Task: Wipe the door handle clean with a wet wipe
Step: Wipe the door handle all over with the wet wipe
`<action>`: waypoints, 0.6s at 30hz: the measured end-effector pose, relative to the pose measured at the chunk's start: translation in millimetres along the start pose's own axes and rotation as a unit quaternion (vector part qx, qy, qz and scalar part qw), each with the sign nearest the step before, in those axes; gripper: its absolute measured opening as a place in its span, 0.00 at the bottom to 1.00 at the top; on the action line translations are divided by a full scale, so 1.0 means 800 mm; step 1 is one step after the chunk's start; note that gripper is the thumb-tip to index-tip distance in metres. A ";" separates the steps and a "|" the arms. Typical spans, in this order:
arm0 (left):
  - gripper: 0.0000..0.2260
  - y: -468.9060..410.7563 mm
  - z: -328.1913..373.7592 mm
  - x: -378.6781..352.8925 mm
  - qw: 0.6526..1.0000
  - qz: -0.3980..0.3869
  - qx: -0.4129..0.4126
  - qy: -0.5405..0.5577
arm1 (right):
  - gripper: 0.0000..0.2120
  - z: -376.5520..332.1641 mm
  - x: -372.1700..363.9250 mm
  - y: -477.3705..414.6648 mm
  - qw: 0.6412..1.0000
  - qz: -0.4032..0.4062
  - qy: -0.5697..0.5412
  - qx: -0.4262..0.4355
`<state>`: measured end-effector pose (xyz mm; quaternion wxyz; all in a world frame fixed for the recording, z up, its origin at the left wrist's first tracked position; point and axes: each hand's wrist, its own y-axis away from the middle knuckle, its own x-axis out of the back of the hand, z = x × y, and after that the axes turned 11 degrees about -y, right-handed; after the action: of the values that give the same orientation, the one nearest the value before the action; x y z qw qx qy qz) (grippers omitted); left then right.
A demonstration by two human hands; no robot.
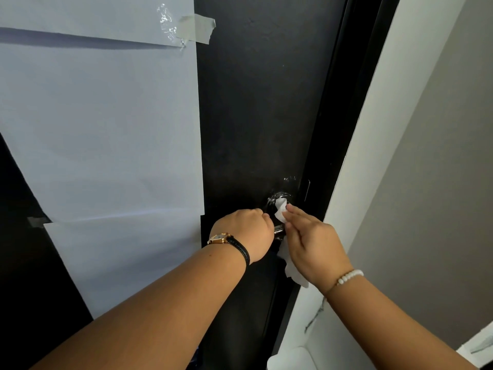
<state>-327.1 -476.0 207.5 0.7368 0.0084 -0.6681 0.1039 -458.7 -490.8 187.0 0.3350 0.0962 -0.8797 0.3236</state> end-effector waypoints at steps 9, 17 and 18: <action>0.17 -0.002 -0.003 -0.007 0.999 0.020 0.013 0.028 | 0.09 -0.022 0.008 -0.056 0.989 -0.029 0.050 -0.135; 0.18 0.000 -0.005 -0.009 0.999 0.035 0.019 0.026 | 0.07 -0.001 -0.017 -0.054 0.920 0.149 -0.246 -0.266; 0.18 -0.001 -0.005 -0.010 0.999 0.037 0.020 0.026 | 0.08 0.000 -0.017 -0.056 0.920 0.158 -0.232 -0.273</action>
<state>-323.4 -476.9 199.4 0.7494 -0.0040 -0.6461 0.1449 -430.7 -525.9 200.5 0.0793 -0.0664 -0.9907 0.0885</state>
